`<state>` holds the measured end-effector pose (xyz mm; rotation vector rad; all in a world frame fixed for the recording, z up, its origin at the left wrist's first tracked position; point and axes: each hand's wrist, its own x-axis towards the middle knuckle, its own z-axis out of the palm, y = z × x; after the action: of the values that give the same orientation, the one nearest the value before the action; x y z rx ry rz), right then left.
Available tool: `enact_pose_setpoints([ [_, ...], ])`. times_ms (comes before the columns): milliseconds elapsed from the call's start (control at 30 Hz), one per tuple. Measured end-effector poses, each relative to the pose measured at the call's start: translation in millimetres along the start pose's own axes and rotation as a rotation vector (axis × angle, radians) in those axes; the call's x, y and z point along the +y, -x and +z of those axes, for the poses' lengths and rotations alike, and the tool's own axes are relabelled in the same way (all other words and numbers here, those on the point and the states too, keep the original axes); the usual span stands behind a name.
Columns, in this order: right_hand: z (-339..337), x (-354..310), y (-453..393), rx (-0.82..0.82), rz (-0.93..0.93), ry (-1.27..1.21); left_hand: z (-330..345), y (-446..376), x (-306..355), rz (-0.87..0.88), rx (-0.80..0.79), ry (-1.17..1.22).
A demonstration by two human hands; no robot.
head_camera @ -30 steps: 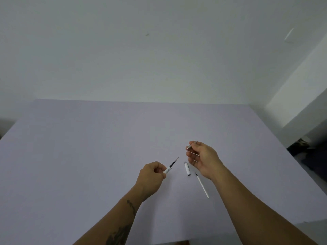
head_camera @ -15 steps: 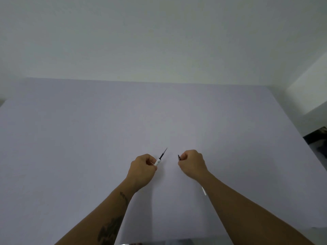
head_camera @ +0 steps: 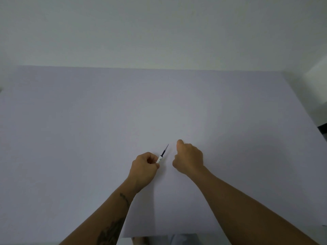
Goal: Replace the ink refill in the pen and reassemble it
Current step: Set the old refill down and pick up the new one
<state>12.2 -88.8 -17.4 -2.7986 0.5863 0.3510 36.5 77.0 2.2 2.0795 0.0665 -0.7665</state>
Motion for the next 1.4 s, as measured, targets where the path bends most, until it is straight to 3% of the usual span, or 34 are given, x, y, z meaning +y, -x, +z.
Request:
enact_pose_setpoints([
  [133,-7,8,6,0.049,0.055,-0.185,1,2,2,-0.002,-0.014,0.046],
  [300,-19,11,22,-0.068,0.198,-0.900,6,6,8,0.042,-0.025,0.039],
  [400,-29,9,29,-0.210,0.285,-1.178,11,10,12,0.089,-0.033,0.019],
  [567,-35,7,36,-0.222,0.341,-1.267,14,16,17,0.141,-0.056,0.014],
  [733,-51,16,27,-0.001,0.425,-1.354,12,21,14,0.128,-0.057,-0.029],
  [867,-54,29,23,0.062,0.415,-1.187,7,26,5,0.096,-0.019,-0.014],
  [1000,-29,24,33,-0.010,0.262,-0.677,4,29,-1,0.080,-0.002,0.008],
  [1100,-8,19,43,-0.044,0.256,-0.419,1,30,-6,0.077,0.001,0.013],
  [1400,16,30,62,0.016,0.294,-0.312,-9,35,-27,0.036,0.006,0.033],
])
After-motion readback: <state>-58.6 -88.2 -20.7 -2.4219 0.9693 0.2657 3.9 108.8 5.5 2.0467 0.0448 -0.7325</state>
